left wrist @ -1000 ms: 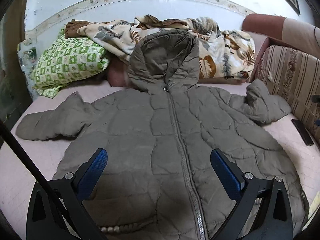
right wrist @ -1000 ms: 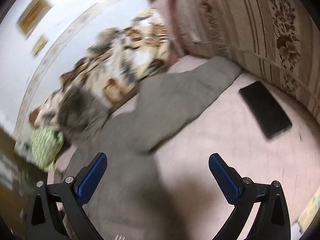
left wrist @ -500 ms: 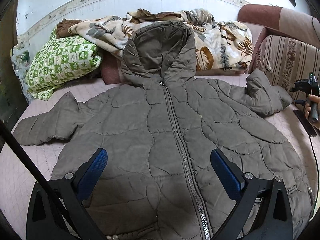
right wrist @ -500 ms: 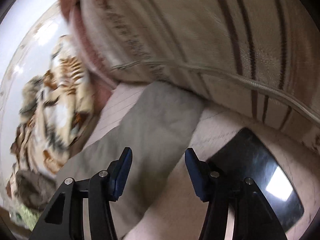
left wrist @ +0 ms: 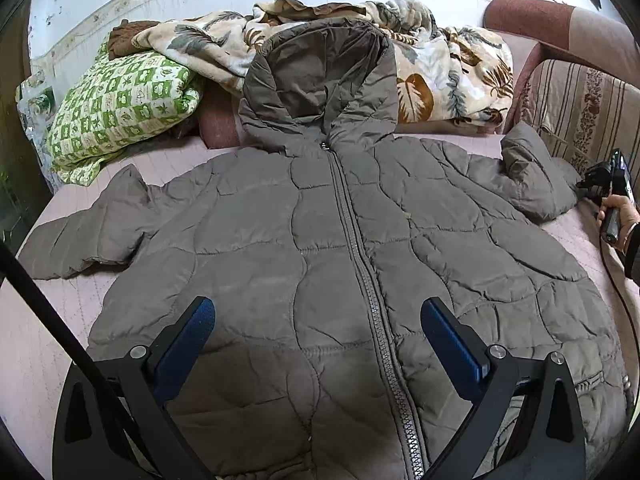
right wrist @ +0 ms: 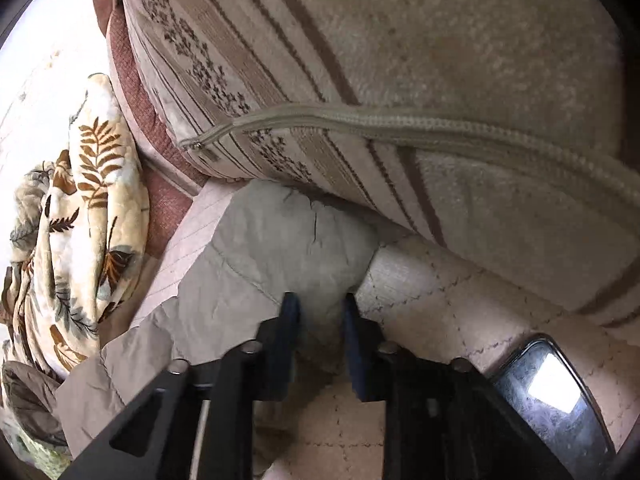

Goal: Fold large clothes
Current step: 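Carry the grasped sleeve across the jacket body with the right gripper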

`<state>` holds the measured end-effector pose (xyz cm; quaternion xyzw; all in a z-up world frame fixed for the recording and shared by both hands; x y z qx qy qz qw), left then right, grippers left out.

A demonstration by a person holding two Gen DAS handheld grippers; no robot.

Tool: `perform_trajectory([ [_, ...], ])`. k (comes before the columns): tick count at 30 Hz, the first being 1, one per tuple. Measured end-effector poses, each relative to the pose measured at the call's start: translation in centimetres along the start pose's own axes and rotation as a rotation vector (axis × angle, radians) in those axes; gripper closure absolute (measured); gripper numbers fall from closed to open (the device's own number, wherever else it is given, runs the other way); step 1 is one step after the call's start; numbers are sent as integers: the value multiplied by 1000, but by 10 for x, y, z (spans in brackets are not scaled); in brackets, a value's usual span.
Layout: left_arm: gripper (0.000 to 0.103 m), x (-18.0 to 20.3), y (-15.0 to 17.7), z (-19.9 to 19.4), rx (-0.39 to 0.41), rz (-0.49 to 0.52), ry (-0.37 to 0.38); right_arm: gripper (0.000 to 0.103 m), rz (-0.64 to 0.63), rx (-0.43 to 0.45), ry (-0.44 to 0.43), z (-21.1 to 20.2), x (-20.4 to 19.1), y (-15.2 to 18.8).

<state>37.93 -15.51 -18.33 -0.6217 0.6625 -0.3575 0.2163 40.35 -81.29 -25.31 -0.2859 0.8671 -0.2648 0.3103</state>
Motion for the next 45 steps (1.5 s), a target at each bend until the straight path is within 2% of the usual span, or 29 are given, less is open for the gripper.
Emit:
perform_trajectory([
  [8, 0, -3, -2, -3, 14, -18, -4, 93, -68, 160, -1, -79, -15, -35],
  [14, 0, -12, -10, -16, 57, -36, -10, 93, -178, 256, -9, -154, -53, -65],
  [22, 0, -30, -24, -34, 112, -82, -17, 93, -309, 330, -109, -241, -145, -77],
  [27, 0, -44, -33, -47, 138, -117, -12, 93, -431, 336, -194, -288, -222, -55],
  [32, 0, -64, -38, -57, 153, -141, -18, 93, -578, 293, -298, -316, -297, -1],
  [37, 0, -87, -40, -58, 153, -181, -35, 93, -779, 195, -408, -324, -376, 90],
  [41, 0, -104, -40, -52, 143, -213, -58, 93, -907, 62, -480, -305, -419, 181],
  [42, 0, -108, -41, -49, 134, -226, -62, 94, -935, 10, -498, -292, -429, 214],
  [43, 0, -110, -41, -46, 127, -231, -65, 94, -945, -14, -503, -285, -429, 226],
  [45, 0, -115, -40, -38, 106, -241, -72, 94, -948, -116, -521, -257, -433, 275],
])
Point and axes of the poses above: each gripper's, at about its wrist camera, not at the fingertips, and z roughly the way its jaws point, x to its right, y to its underside, the point moved 10 cm from there along z, roughly the way its jaws point, and after that the axes turned 14 degrees about -z, right-handed, at the moved point
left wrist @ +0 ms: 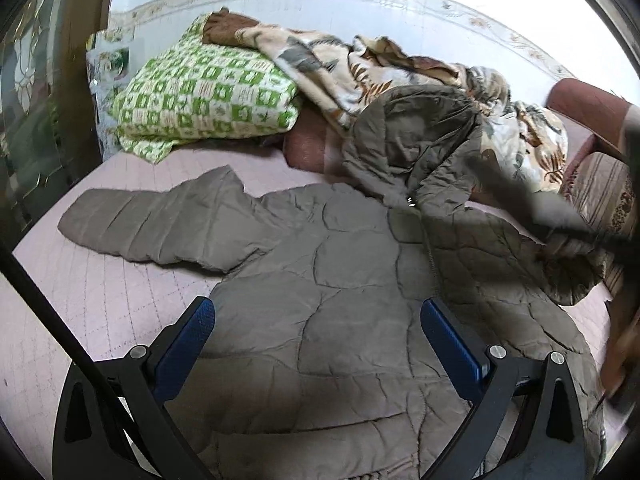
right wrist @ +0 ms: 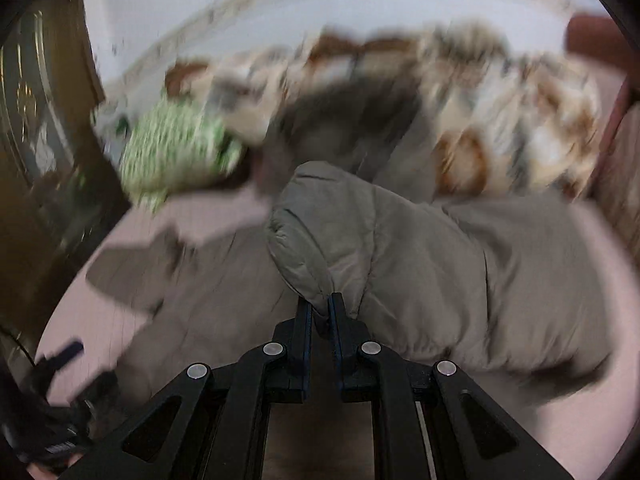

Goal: Fold large clothes
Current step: 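Carry the grasped sleeve across the jacket body with the right gripper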

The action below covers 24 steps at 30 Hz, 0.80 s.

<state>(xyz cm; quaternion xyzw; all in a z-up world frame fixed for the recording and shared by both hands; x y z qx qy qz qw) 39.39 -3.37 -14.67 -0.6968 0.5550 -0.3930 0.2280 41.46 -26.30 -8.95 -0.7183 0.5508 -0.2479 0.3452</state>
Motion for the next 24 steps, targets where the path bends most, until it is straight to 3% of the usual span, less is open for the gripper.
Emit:
perform_trajectory([
  [1, 0, 1, -1, 2, 27, -19, 19, 94, 5, -39, -14, 19, -10, 18],
  [5, 0, 0, -2, 16, -5, -26, 19, 91, 19, -195, -21, 70, -22, 70],
  [7, 0, 2, -1, 22, -17, -24, 28, 83, -1, -167, -34, 62, -23, 70],
  [9, 0, 6, -1, 29, -38, -26, 46, 67, -2, -134, -92, 39, -21, 65],
  [11, 1, 12, -1, 38, -81, -45, 86, 55, 35, -40, -155, 12, -19, 56],
  [12, 1, 17, 1, 43, -113, -58, 118, 44, 60, 15, -164, -3, -11, 54],
  [13, 1, 23, 3, 48, -156, -73, 160, 39, 85, 65, -145, -17, 2, 52],
  [18, 2, 37, 12, 75, -309, -257, 306, 36, 241, 157, -87, -18, 61, 55],
  [21, 15, 53, 19, 94, -413, -389, 403, 36, 344, 171, -68, -6, 88, 62],
  [24, 18, 70, 26, 113, -451, -429, 415, 36, 421, 165, -78, -4, 106, 68],
])
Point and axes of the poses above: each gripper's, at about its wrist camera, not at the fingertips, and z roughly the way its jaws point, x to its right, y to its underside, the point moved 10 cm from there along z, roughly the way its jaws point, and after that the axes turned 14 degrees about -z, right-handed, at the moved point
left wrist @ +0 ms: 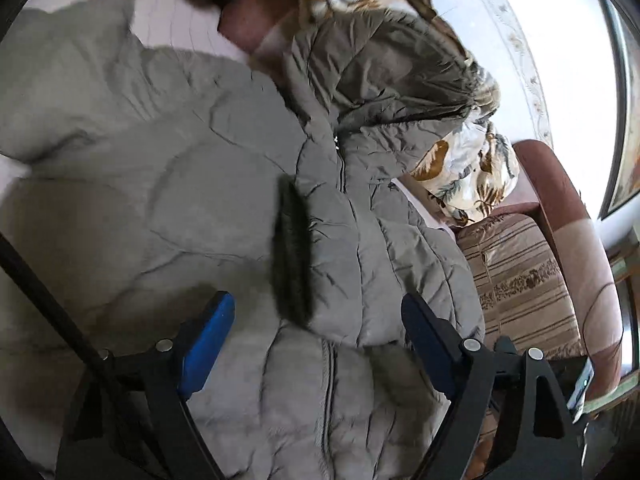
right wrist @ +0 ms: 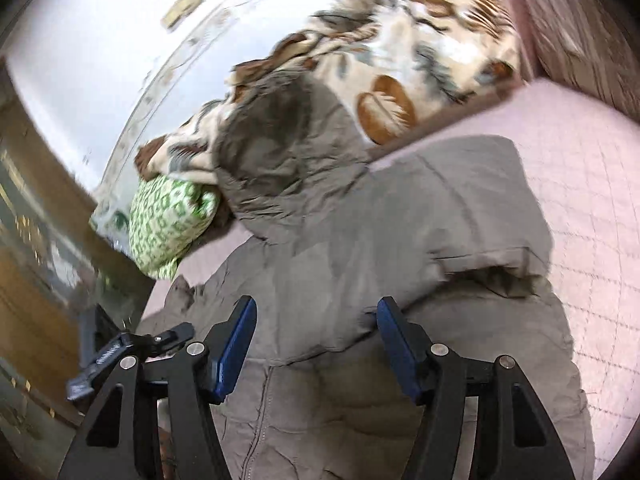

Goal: Fold large clothes

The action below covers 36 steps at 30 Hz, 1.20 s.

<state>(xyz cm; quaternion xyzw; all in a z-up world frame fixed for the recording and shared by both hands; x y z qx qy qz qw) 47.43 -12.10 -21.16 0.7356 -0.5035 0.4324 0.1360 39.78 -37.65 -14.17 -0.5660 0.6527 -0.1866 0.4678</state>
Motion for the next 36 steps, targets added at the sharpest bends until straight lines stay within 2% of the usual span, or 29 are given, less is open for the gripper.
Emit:
perform_trajectory([
  [4, 20, 11, 10, 37, -55, -11, -11, 36, 37, 29, 32, -14, 19, -6],
  [6, 40, 18, 13, 49, -47, 27, -31, 36, 66, 50, 39, -23, 31, -7],
  [7, 68, 20, 16, 54, -54, 46, -48, 36, 86, 60, 50, -26, 39, -9],
  [8, 81, 17, 16, 58, -47, 69, -99, 36, 102, 69, 63, -28, 47, -10],
  [10, 83, 14, 11, 57, -14, 100, -137, 36, 132, 88, 92, -33, 62, -14],
  [13, 83, 8, -8, 35, 85, 130, -183, 36, 158, 119, 156, -41, 85, -21],
  [17, 83, 2, -31, 16, 141, 174, -212, 37, 145, 129, 240, -45, 105, -26],
  [20, 82, -5, -38, 13, 168, 212, -255, 56, 26, 63, 294, -22, 93, -23],
  [21, 82, -5, -42, 9, 203, 223, -271, 58, -13, 38, 302, -11, 88, -20],
  [23, 82, -5, -50, -2, 263, 248, -297, 58, -40, 15, 291, 6, 78, -18],
  [25, 80, -9, -56, -8, 284, 254, -317, 58, -62, 0, 287, 18, 73, -15],
  [28, 74, -23, -56, 3, 239, 240, -347, 59, -109, -62, 299, 40, 69, -6],
  [29, 69, -25, -54, 8, 225, 243, -361, 59, -115, -110, 314, 51, 71, 2],
  [30, 68, -27, -54, 11, 218, 249, -374, 59, -115, -141, 323, 57, 74, 7],
  [33, 65, -27, -56, 4, 238, 258, -395, 59, -73, -248, 337, 76, 90, 28],
  [36, 65, -21, -65, -22, 336, 250, -403, 59, -58, -241, 333, 69, 91, 22],
])
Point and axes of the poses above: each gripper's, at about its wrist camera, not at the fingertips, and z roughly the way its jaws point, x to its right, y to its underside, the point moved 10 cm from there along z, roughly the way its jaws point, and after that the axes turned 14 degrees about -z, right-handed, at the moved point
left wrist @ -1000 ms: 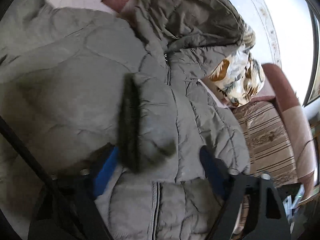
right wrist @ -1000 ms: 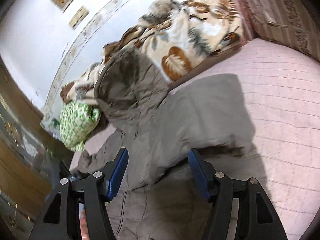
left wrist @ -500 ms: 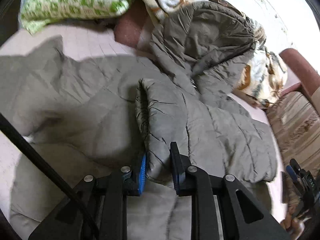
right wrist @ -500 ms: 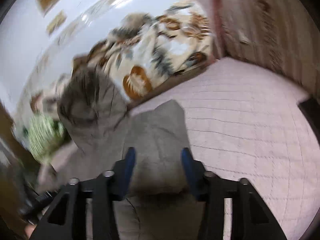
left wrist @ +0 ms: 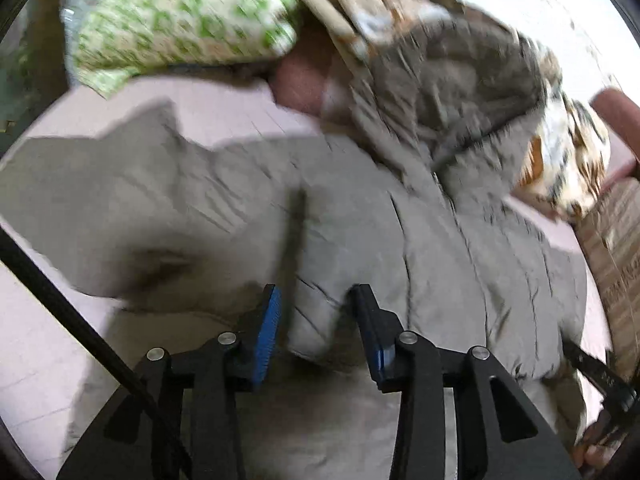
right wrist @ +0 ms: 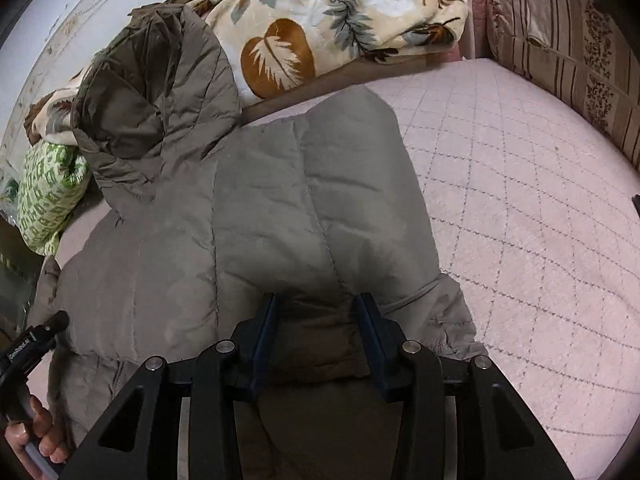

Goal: Fold large clothes

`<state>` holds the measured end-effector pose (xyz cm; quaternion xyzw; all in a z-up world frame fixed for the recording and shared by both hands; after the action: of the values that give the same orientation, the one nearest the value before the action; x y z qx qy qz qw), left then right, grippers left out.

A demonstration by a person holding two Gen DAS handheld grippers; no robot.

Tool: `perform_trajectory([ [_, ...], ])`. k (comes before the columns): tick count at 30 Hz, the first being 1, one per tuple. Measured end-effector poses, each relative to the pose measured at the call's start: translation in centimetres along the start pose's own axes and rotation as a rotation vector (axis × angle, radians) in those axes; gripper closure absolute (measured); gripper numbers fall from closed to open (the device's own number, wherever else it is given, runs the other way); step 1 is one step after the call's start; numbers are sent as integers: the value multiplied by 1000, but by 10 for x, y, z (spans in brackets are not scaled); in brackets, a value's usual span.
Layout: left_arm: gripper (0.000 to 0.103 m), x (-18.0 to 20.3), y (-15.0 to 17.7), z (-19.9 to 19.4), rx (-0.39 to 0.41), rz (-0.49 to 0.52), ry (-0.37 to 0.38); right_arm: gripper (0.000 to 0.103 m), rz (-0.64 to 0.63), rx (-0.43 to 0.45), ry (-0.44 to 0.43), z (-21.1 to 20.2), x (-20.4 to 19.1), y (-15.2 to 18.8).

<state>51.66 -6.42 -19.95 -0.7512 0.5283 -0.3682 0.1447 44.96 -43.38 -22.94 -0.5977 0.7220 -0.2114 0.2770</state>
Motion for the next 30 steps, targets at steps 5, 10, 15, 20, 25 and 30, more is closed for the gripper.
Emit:
perform_trajectory([
  [5, 62, 9, -24, -44, 171, 27, 31, 59, -24, 144, -12, -45, -14, -24],
  [10, 60, 40, 2, -24, 85, 146, 73, 59, -44, 152, -88, -45, -38, -32],
  [15, 60, 19, 27, 24, -72, 154, -56, 59, -43, 46, -70, -17, -46, -24],
  [20, 51, 15, 21, 20, -51, 136, -52, 59, -64, 1, -33, -5, -48, -17],
  [25, 50, 20, -1, -19, 115, 149, -44, 59, -99, 94, -57, -30, -64, -29],
  [30, 48, 27, -8, -47, 223, 199, -59, 59, -150, 125, -95, -40, -85, -29],
])
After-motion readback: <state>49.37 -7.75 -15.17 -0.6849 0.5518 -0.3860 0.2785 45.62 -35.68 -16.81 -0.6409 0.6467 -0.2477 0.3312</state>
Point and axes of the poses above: each gripper's, at about its wrist camera, not at the fingertips, and z roughly the way its jaws point, x to its right, y to its underside, the point moved 10 cm from there along z, roughly the way its jaws point, and after that the axes turned 14 degrees about -z, right-handed, at the moved point
